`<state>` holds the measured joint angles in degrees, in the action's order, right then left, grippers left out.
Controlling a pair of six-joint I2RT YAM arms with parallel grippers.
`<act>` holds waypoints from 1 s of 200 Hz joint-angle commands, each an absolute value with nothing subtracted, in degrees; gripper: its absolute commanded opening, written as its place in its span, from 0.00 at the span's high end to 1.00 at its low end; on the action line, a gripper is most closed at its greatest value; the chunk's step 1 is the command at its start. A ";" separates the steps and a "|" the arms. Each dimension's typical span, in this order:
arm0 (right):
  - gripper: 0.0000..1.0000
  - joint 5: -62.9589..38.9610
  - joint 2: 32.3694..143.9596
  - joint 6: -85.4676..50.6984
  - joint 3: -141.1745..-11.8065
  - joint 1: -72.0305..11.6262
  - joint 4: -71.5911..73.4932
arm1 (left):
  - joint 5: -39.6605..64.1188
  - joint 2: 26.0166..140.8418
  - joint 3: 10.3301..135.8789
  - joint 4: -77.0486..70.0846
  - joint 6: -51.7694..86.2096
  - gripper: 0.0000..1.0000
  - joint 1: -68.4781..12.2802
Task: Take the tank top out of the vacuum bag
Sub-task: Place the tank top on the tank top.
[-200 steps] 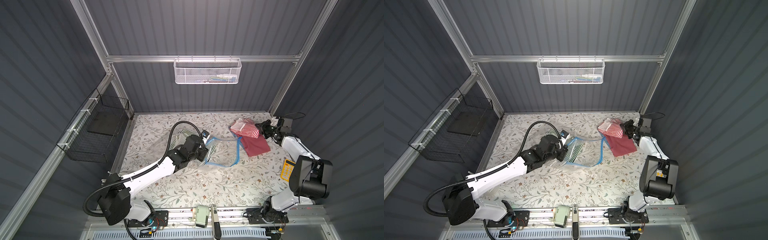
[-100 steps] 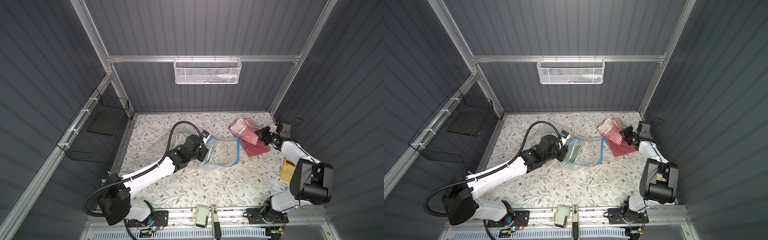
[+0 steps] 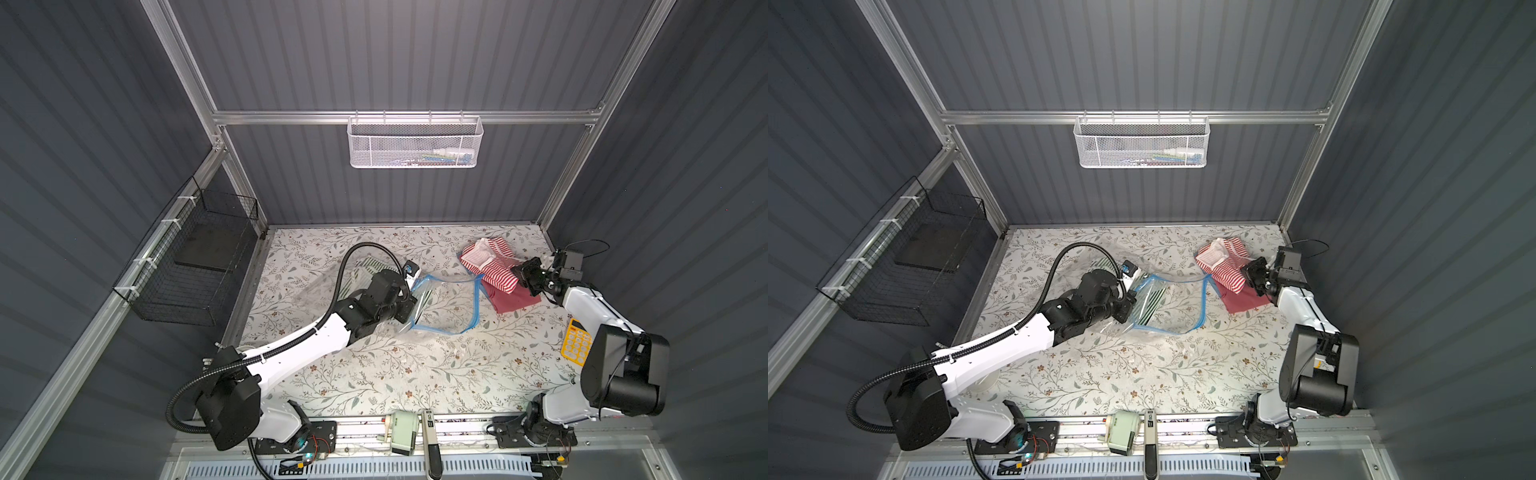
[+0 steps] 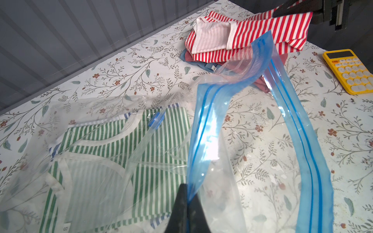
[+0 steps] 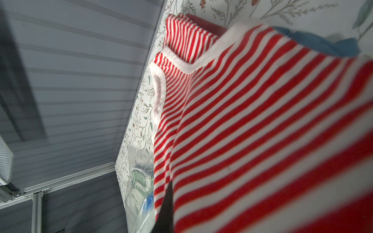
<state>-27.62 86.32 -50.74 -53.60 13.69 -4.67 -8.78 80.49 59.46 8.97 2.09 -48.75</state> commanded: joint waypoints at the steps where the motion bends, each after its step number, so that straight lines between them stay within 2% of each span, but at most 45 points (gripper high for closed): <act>1: 1.00 -27.33 86.27 -50.13 -52.18 13.80 -4.63 | -7.86 80.48 60.47 9.57 2.02 1.00 -48.44; 192: 1.00 -26.81 90.09 -50.94 -46.24 13.99 0.32 | -6.56 81.73 60.82 9.92 2.33 1.00 -48.43; 200: 0.97 -26.73 90.21 -50.97 -46.08 13.96 0.44 | -6.49 81.78 60.85 9.92 2.27 1.00 -48.43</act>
<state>-27.16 89.45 -50.96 -47.11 13.74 -0.84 -7.42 80.77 59.53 8.97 2.11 -48.75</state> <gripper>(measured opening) 0.060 0.049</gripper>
